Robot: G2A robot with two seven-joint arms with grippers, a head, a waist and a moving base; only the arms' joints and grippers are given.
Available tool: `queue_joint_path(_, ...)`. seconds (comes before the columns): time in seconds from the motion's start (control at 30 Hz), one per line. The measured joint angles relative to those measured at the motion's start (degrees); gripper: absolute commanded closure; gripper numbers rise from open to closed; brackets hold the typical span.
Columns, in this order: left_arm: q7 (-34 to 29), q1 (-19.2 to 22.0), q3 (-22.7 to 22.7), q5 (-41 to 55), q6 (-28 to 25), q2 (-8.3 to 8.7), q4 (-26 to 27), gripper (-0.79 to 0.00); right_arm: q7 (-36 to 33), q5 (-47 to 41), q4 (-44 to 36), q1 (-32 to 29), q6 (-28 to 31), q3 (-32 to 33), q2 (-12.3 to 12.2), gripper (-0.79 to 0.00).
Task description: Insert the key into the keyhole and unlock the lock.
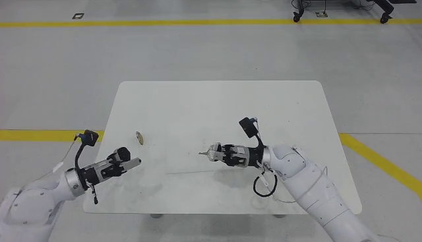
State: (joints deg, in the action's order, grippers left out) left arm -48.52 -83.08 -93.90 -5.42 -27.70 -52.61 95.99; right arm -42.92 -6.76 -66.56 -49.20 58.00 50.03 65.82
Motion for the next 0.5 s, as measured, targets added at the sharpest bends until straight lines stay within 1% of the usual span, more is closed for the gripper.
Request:
queue_joint_path(0.03, 0.8, -0.8, -0.6, -3.8, 3.6, 0.10, 2.3, -0.785, 0.0, 0.0, 0.0, 0.0, 0.0, -0.1, 0.0, 0.000)
queue_joint_path(0.1, 1.9, -1.4, -0.2, -9.6, 9.4, 0.12, 5.2, -0.785, 0.0, 0.0, 0.0, 0.1, 0.0, -0.1, 0.0, 0.000)
queue_joint_path(0.13, 2.7, -1.2, 0.8, -13.4, 13.5, 0.05, 6.6, -0.785, 0.0, 0.0, 0.0, 0.1, 0.0, -0.1, 0.0, 0.000)
queue_joint_path(0.2, 3.4, 0.2, 3.3, -18.3, 19.4, -0.18, 6.9, -0.785, 0.0, 0.0, 0.0, 0.1, 0.0, -0.1, 0.0, 0.000)
queue_joint_path(0.23, 3.4, 1.8, 5.5, -21.3, 23.0, -0.39, 6.2, -0.785, 0.0, 0.0, 0.0, 0.1, 0.0, -0.1, 0.0, 0.000)
queue_joint_path(0.3, 3.4, 5.0, 9.2, -24.9, 27.5, -0.81, 4.3, -0.785, 0.0, 0.0, 0.0, 0.1, 0.0, -0.1, 0.0, 0.000)
queue_joint_path(0.33, 3.4, 7.4, 11.6, -26.6, 29.9, -1.16, 2.8, -0.785, 0.0, 0.0, 0.0, 0.1, 0.0, -0.1, 0.0, 0.000)
queue_joint_path(0.43, 4.2, 12.7, 16.9, -29.0, 33.5, -2.07, -0.8, -0.785, 0.0, 0.0, 0.0, 0.1, 0.0, -0.1, 0.0, 0.000)
queue_joint_path(0.5, 4.9, 15.3, 19.4, -30.6, 35.0, -2.57, -2.8, -0.785, 0.0, 0.0, 0.0, 0.1, 0.0, -0.1, 0.0, 0.000)
